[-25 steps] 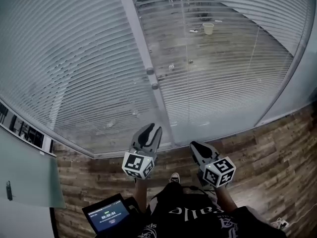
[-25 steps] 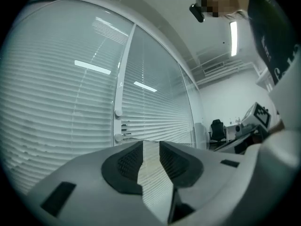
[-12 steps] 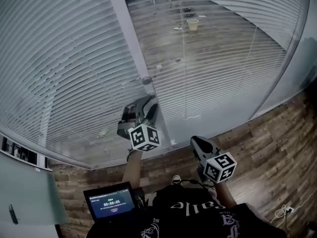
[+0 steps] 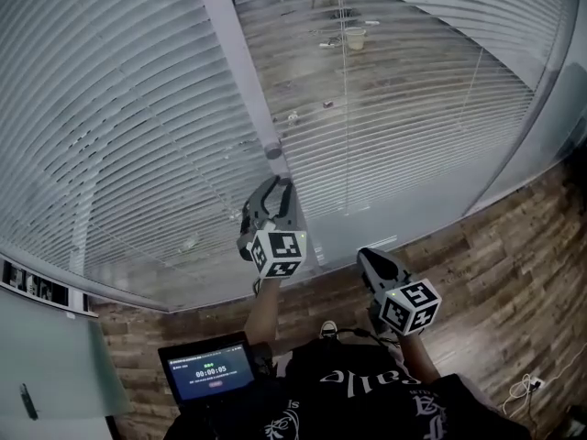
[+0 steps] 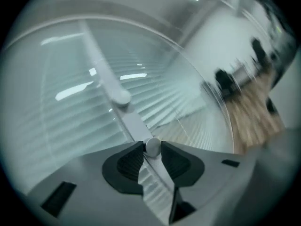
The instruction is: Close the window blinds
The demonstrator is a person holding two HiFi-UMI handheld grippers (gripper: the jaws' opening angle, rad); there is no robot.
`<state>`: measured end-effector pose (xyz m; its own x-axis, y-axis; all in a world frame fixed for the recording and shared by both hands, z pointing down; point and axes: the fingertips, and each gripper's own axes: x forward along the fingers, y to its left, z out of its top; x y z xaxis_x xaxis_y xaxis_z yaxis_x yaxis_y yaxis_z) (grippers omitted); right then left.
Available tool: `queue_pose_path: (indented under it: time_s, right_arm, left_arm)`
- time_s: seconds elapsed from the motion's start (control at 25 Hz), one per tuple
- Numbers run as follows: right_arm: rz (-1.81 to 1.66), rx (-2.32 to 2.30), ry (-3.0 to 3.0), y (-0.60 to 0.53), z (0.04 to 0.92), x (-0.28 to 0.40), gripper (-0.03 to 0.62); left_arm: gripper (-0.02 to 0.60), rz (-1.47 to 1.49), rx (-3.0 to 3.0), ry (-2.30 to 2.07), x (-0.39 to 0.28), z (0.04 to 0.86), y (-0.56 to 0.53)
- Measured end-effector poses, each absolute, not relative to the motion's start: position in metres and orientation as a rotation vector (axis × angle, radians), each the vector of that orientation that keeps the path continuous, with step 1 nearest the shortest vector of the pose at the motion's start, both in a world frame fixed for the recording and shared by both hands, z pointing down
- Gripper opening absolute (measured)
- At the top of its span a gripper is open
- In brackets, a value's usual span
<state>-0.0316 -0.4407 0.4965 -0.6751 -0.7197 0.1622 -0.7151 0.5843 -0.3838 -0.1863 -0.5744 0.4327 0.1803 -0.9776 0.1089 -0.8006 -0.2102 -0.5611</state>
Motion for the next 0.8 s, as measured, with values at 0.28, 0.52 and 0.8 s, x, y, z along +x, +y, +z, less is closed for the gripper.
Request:
queue_pose_path:
  time_s: [0.28,0.52,0.8]
  right_arm:
    - [-0.695,-1.27,2.787,-0.44,0.5,-0.022,0.035]
    - [-0.7,-1.268,2.796,-0.439,0.502,-0.007,0.034]
    - [-0.707,-1.263,2.797,-0.44,0.501,-0.009,0.034]
  left_arm:
    - [0.104,1.111,-2.67,2.318,-0.2,0.431,-0.575]
    - [0.116,-0.341,-2.184,1.933,-0.183,0.417,-0.566]
    - [0.147,-1.105,-1.673,1.445,-0.181,0.436,-0.582]
